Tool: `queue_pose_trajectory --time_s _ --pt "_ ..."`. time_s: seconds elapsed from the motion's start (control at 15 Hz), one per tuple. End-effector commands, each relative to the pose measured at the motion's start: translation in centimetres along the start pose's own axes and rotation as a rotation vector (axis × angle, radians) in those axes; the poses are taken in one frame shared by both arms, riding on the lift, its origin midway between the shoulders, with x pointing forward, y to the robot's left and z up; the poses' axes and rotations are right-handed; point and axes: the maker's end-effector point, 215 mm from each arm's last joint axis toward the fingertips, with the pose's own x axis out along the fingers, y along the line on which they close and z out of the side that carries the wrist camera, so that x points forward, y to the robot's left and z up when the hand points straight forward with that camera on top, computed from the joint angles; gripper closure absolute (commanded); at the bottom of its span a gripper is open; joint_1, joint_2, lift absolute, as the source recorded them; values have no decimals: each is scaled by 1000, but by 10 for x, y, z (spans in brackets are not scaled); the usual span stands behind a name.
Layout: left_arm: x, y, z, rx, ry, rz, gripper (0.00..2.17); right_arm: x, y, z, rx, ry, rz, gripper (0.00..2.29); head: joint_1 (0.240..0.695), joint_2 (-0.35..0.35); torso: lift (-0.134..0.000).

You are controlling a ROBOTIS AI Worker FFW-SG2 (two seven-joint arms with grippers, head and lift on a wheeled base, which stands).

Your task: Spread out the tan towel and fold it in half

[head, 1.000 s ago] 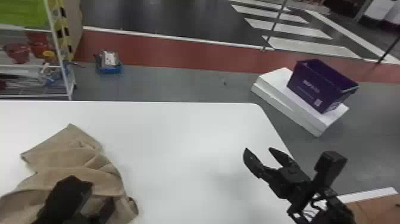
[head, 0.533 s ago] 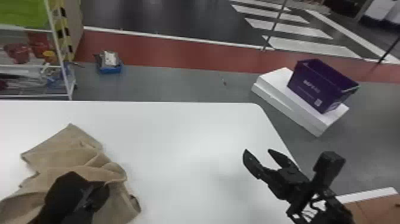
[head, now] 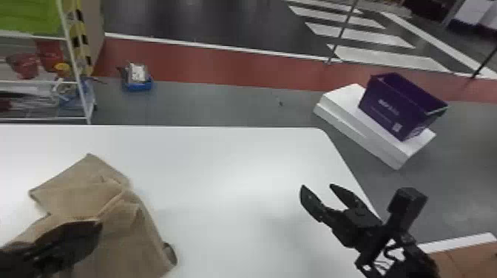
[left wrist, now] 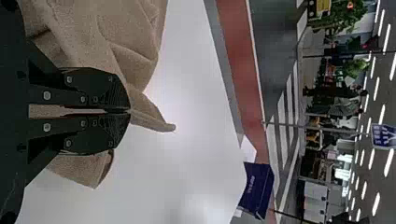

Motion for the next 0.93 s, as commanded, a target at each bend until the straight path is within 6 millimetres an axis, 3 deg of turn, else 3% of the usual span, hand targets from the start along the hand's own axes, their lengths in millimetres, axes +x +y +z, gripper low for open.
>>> queue_pose_trajectory --time_s 0.0,0.27,0.33,0.47,0.73,0.87 --pt "-43 41 1 -56 -10 58 1075 2 0 -1 0 1 1 76 695 -249 -124" --pt "-107 101 9 -85 -67 130 1075 7 7 -1 1 1 15 76 695 -153 -124" --pt "-124 118 11 -94 -87 144 1075 7 8 -1 2 1 18 80 695 -100 -124" --pt "-149 145 3 -125 -112 164 1075 9 12 -3 -3 6 24 80 695 -49 -124" --pt "-184 181 -21 -126 -130 202 1075 14 21 -7 -8 15 39 80 695 76 -124" --pt "-191 188 -28 -142 -131 219 1075 18 28 -8 -17 19 49 80 695 116 -124"
